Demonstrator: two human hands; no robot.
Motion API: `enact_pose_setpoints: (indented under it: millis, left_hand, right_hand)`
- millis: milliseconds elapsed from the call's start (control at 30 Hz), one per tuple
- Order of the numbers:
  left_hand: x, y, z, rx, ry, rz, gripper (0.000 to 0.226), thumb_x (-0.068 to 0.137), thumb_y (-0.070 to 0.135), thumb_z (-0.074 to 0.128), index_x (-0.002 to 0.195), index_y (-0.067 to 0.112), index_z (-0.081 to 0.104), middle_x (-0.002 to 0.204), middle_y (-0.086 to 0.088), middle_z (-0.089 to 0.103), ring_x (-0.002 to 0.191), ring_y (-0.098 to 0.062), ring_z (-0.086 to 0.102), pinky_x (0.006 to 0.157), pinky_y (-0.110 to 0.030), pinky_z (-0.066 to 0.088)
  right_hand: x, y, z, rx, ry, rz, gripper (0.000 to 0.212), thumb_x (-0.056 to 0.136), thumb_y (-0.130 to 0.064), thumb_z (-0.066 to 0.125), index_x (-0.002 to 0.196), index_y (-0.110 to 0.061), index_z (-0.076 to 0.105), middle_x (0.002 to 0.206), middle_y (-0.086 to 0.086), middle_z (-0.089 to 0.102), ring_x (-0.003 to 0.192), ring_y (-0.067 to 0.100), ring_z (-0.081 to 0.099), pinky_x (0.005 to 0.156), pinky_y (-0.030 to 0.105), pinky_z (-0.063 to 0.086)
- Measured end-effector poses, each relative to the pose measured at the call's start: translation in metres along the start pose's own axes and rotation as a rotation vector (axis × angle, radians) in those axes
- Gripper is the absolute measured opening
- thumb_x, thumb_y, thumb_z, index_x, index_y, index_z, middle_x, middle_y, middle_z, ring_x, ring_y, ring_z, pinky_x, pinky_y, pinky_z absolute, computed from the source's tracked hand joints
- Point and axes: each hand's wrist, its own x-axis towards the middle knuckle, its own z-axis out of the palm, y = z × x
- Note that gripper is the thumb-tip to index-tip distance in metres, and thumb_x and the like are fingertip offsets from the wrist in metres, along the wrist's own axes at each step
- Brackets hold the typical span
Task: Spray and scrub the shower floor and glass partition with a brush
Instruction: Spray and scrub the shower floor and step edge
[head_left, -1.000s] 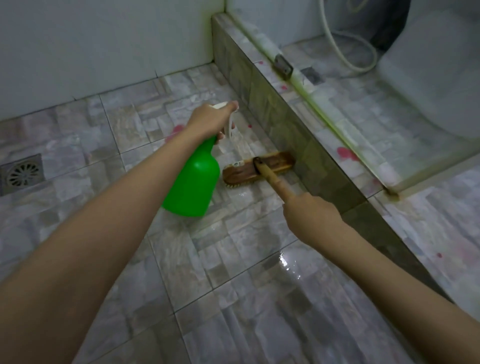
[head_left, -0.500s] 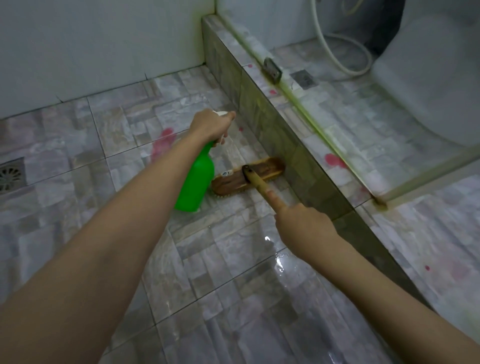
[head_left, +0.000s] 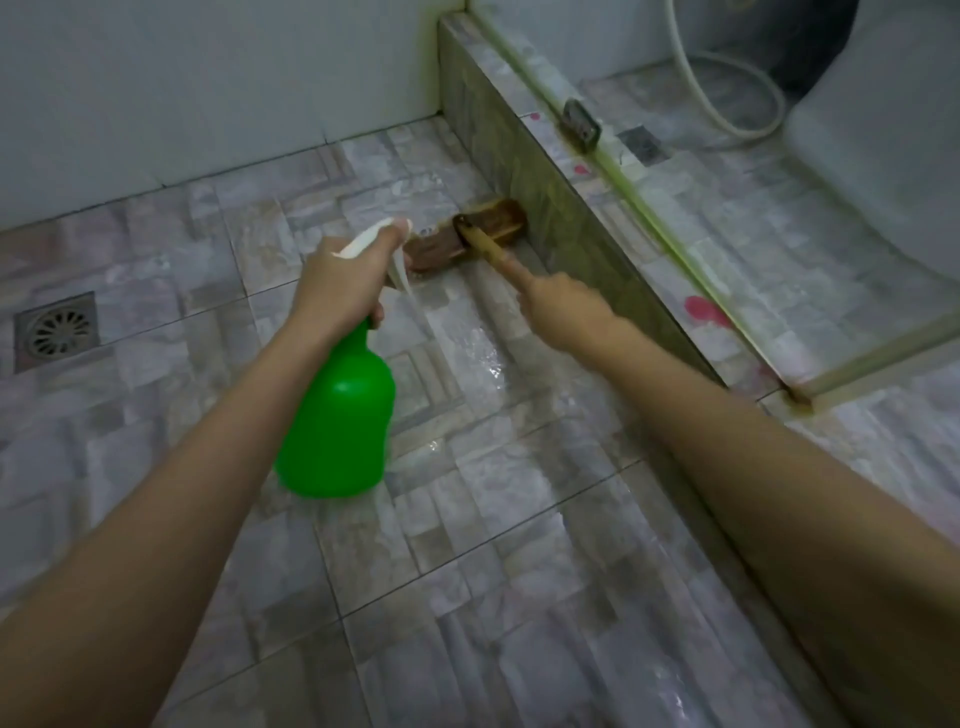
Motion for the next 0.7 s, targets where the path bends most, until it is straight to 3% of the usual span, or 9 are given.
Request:
enact_pose_setpoints:
  millis: [100,133,200,267,367,467,533,600,700]
  left_hand:
    - [-0.025,-0.016,-0.012,0.006,0.057,0.023,0.051,0.087,0.065,0.061,0.09,0.018,0.08,0.053,-0.004,0.066,0.031,-0.01,0.05,0.053,-0.027,0.045]
    - [-0.03,-0.019,-0.018,-0.015,0.062,0.026,0.045,0.086,0.066,0.06,0.082,0.026,0.08,0.052,-0.003,0.068,0.032,-0.01,0.051,0.057,-0.03,0.047]
    - [-0.038,-0.024,-0.032,-0.098,0.069,0.007,0.039,0.075,0.073,0.059,0.069,0.039,0.078,0.076,-0.008,0.078,0.036,-0.011,0.054,0.065,-0.036,0.05]
    - [-0.04,-0.025,-0.041,-0.143,0.064,0.001,0.041,0.067,0.076,0.056,0.067,0.039,0.075,0.092,-0.018,0.078,0.037,-0.015,0.052,0.064,-0.036,0.05]
    - [-0.045,-0.024,-0.046,-0.152,0.085,0.003,0.044,0.065,0.078,0.056,0.07,0.036,0.071,0.093,-0.023,0.077,0.036,-0.017,0.052,0.061,-0.034,0.05]
    - [-0.049,-0.022,-0.05,-0.129,0.085,0.009,0.041,0.071,0.076,0.058,0.074,0.038,0.071,0.094,-0.023,0.076,0.035,-0.015,0.052,0.059,-0.032,0.051]
    - [-0.048,-0.025,-0.054,-0.136,0.104,0.026,0.033,0.085,0.066,0.06,0.076,0.036,0.069,0.097,-0.025,0.076,0.036,-0.013,0.051,0.058,-0.029,0.05]
    - [-0.048,-0.028,-0.057,-0.141,0.117,0.042,0.033,0.092,0.06,0.059,0.071,0.036,0.068,0.098,-0.027,0.075,0.037,-0.013,0.051,0.056,-0.028,0.048]
    - [-0.053,-0.029,-0.064,-0.175,0.128,0.038,0.037,0.077,0.072,0.058,0.063,0.042,0.073,0.099,-0.025,0.075,0.038,-0.016,0.053,0.052,-0.027,0.047]
  right_hand:
    - [-0.014,-0.009,-0.006,0.015,-0.058,0.003,0.077,0.098,-0.009,0.032,0.146,-0.052,-0.009,0.089,0.006,0.05,0.057,0.02,0.045,0.055,0.035,0.044]
    - [-0.024,-0.013,-0.004,0.055,-0.068,0.028,0.077,0.098,-0.008,0.031,0.146,-0.052,-0.009,0.088,0.005,0.046,0.056,0.018,0.042,0.053,0.034,0.042]
    - [-0.022,-0.022,0.001,0.071,-0.021,0.016,0.076,0.098,-0.009,0.031,0.145,-0.054,-0.01,0.085,0.01,0.051,0.054,0.02,0.044,0.05,0.032,0.04]
    - [0.01,-0.022,-0.002,0.091,0.03,-0.056,0.069,0.1,-0.015,0.032,0.147,-0.052,-0.002,0.093,0.02,0.061,0.059,0.028,0.054,0.057,0.035,0.046]
    - [0.042,-0.025,-0.021,0.065,-0.028,-0.088,0.059,0.102,-0.021,0.03,0.149,-0.048,0.006,0.108,0.023,0.061,0.065,0.03,0.059,0.057,0.034,0.05]
    - [0.011,-0.029,-0.023,0.071,-0.139,0.028,0.065,0.1,-0.016,0.026,0.144,-0.058,0.003,0.095,0.014,0.054,0.054,0.025,0.058,0.038,0.026,0.044]
    - [-0.008,-0.032,-0.022,0.101,-0.171,0.083,0.067,0.1,-0.015,0.026,0.142,-0.06,0.002,0.089,0.012,0.052,0.054,0.025,0.059,0.035,0.025,0.044]
    - [0.013,-0.034,-0.023,0.062,-0.091,-0.013,0.065,0.1,-0.016,0.029,0.145,-0.056,0.004,0.104,0.02,0.059,0.065,0.031,0.063,0.051,0.035,0.054]
    - [0.06,-0.038,-0.033,-0.041,-0.045,-0.092,0.062,0.101,-0.016,0.032,0.149,-0.046,0.007,0.114,0.02,0.058,0.088,0.037,0.062,0.072,0.039,0.053]
